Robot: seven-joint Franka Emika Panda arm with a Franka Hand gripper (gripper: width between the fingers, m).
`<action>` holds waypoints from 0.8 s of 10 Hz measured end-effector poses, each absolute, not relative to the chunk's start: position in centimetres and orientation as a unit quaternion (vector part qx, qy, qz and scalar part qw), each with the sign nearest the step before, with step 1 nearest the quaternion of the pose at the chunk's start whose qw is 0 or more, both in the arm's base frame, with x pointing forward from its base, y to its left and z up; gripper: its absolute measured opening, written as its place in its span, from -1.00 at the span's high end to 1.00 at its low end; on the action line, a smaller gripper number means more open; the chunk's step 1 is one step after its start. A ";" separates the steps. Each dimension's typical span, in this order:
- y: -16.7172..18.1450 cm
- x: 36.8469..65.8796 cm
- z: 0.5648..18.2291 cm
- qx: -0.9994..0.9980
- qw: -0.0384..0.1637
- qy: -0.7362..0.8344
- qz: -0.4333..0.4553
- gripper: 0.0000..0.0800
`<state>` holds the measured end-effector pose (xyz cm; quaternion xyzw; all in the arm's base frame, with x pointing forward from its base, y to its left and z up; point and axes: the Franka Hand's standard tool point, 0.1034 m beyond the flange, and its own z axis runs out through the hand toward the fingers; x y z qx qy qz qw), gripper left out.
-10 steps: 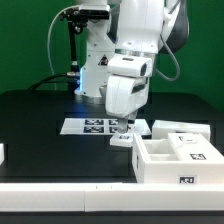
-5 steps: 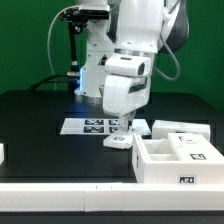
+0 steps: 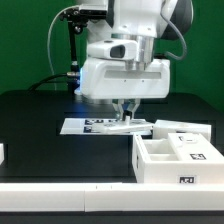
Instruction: Assemble cabinet
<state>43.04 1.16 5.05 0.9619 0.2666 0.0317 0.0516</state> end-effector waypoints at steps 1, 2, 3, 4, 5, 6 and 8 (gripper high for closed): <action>1.1 42.6 4.7 0.977 0.049 0.204 0.030 0.84; 1.3 42.5 4.6 0.982 0.048 0.179 0.030 0.84; 1.0 42.6 4.8 0.988 0.047 0.145 0.033 0.84; 0.5 42.9 5.6 0.997 0.038 0.045 0.047 0.84; 0.4 43.0 6.1 0.997 0.027 -0.045 0.052 0.84; 0.7 43.0 6.2 0.992 0.019 -0.114 0.048 0.84; 1.6 43.2 6.2 0.987 0.012 -0.153 0.044 0.84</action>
Offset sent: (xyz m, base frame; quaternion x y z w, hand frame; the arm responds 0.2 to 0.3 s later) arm 0.0042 -0.0413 0.0401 -0.0705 0.0617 0.3595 0.9284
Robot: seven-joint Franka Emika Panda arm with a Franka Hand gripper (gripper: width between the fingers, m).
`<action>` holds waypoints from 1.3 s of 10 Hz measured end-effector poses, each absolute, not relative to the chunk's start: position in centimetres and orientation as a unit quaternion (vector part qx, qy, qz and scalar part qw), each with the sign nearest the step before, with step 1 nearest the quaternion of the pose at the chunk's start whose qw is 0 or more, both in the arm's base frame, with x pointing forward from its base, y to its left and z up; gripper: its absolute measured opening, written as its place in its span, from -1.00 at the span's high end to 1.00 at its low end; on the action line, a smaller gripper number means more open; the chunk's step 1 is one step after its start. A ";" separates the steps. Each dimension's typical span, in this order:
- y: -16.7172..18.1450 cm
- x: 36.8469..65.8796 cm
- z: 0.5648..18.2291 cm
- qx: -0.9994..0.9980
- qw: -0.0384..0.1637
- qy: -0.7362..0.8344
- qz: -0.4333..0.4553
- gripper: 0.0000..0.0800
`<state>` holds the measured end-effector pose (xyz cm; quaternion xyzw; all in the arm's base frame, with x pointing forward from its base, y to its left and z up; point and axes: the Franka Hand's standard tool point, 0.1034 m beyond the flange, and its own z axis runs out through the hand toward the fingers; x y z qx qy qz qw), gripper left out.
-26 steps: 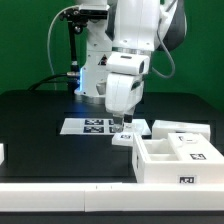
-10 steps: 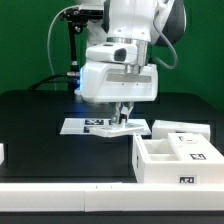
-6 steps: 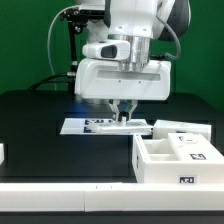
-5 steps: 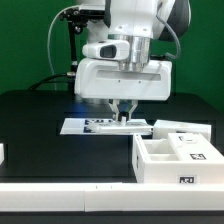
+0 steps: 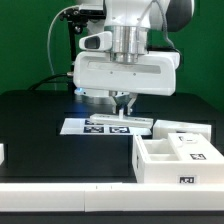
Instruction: Assemble cabinet
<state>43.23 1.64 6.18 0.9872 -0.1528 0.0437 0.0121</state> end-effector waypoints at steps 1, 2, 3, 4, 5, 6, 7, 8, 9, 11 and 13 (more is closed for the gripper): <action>1.5 43.2 6.1 0.981 0.010 -0.188 0.043 0.84; 1.6 43.2 6.1 0.978 0.009 -0.206 0.044 0.84; 1.9 43.2 6.1 0.961 0.003 -0.274 0.042 0.84; 2.6 43.3 6.2 0.925 -0.004 -0.377 0.040 0.84; 2.7 43.2 6.3 0.880 -0.011 -0.474 0.036 0.84; 3.1 42.9 6.1 0.843 -0.016 -0.537 0.027 0.84; 3.0 42.8 6.0 0.819 -0.023 -0.573 0.024 0.84; 3.1 42.7 6.0 0.808 -0.023 -0.589 0.023 0.84; 3.2 42.7 5.9 0.791 -0.025 -0.611 0.022 0.84; 3.3 42.5 5.7 0.757 -0.027 -0.653 0.011 0.84; 3.6 44.0 6.6 0.742 -0.034 -0.668 -0.048 0.84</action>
Offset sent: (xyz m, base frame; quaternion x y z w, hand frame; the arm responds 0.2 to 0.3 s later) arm 0.0086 -0.0040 0.0132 -0.0704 0.0271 0.3644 0.9282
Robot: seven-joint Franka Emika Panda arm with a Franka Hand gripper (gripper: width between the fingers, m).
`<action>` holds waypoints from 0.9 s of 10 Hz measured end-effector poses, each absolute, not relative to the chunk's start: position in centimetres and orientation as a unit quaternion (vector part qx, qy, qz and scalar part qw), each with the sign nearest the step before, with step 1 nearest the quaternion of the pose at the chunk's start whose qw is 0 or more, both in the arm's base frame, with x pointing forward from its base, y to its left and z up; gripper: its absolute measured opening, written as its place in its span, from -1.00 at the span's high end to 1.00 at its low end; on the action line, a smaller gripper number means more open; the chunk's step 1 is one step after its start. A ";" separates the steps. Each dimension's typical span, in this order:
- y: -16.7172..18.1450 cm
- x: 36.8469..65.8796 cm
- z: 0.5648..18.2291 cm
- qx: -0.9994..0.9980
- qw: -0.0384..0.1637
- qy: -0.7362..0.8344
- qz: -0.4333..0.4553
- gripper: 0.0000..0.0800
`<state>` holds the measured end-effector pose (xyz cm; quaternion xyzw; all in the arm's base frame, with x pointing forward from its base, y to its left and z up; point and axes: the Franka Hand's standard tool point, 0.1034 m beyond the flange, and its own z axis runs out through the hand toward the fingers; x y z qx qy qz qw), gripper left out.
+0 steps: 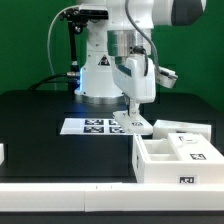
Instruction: Assemble cabinet
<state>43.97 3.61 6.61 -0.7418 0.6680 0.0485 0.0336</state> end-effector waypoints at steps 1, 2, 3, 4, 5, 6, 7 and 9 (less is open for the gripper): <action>3.9 44.5 6.9 -0.731 0.040 0.678 0.065 0.84; 4.1 44.4 6.9 -0.716 0.042 0.693 0.079 0.84; 4.7 43.9 6.7 -0.701 0.031 0.708 0.083 0.84; 4.8 43.9 6.6 -0.709 0.032 0.699 0.082 0.84; 4.8 43.9 6.6 -0.709 0.032 0.700 0.083 0.84; 4.8 43.9 6.6 -0.710 0.031 0.699 0.083 0.84; 5.4 44.0 6.8 -0.725 0.020 0.682 0.091 0.84; 6.3 44.9 7.3 -0.741 0.016 0.666 0.089 0.84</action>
Offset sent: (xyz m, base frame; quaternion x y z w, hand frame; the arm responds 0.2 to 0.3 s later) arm 0.0000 0.0000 0.0000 0.0000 0.0000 0.0000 1.0000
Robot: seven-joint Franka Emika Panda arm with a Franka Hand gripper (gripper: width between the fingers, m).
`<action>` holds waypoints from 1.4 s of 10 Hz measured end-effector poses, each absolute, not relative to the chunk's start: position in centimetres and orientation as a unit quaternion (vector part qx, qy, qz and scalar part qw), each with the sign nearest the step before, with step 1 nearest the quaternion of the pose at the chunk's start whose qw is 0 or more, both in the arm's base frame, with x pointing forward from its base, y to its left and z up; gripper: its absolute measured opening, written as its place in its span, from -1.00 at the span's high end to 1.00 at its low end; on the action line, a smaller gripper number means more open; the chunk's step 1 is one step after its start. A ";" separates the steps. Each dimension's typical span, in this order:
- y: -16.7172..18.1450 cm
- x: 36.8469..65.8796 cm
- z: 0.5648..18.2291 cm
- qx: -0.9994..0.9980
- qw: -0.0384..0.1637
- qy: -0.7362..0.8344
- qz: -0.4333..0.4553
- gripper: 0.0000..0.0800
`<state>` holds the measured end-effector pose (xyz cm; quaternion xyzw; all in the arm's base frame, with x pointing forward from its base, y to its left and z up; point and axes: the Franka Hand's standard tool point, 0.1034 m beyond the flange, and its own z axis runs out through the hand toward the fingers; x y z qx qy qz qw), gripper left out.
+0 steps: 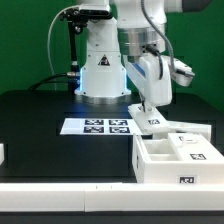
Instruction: Assemble cabinet
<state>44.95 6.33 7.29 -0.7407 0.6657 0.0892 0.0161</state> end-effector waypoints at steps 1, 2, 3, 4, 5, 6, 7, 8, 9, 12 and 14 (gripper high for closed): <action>6.3 45.2 7.2 -0.740 0.015 0.666 0.088 0.84; 6.3 45.4 7.0 -0.738 0.013 0.669 0.086 0.84; 6.3 45.5 6.9 -0.732 0.011 0.675 0.086 0.84; 6.3 45.5 6.9 -0.730 0.011 0.678 0.086 0.84; 6.3 45.5 6.9 -0.730 0.011 0.678 0.086 0.84; 6.2 45.4 6.9 -0.730 0.011 0.678 0.086 0.84; 6.2 45.4 6.8 -0.730 0.011 0.678 0.086 0.84; 6.2 45.4 6.8 -0.730 0.010 0.678 0.086 0.84; 6.3 45.3 6.8 -0.730 0.009 0.678 0.089 0.84; 6.8 44.7 6.6 -0.731 -0.011 0.671 0.124 0.84; 6.8 45.0 6.5 -0.732 -0.013 0.670 0.124 0.84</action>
Offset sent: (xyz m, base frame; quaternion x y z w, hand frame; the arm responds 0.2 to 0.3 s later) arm 0.0030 -0.0083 0.0004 -0.0025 0.0248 0.0481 0.9985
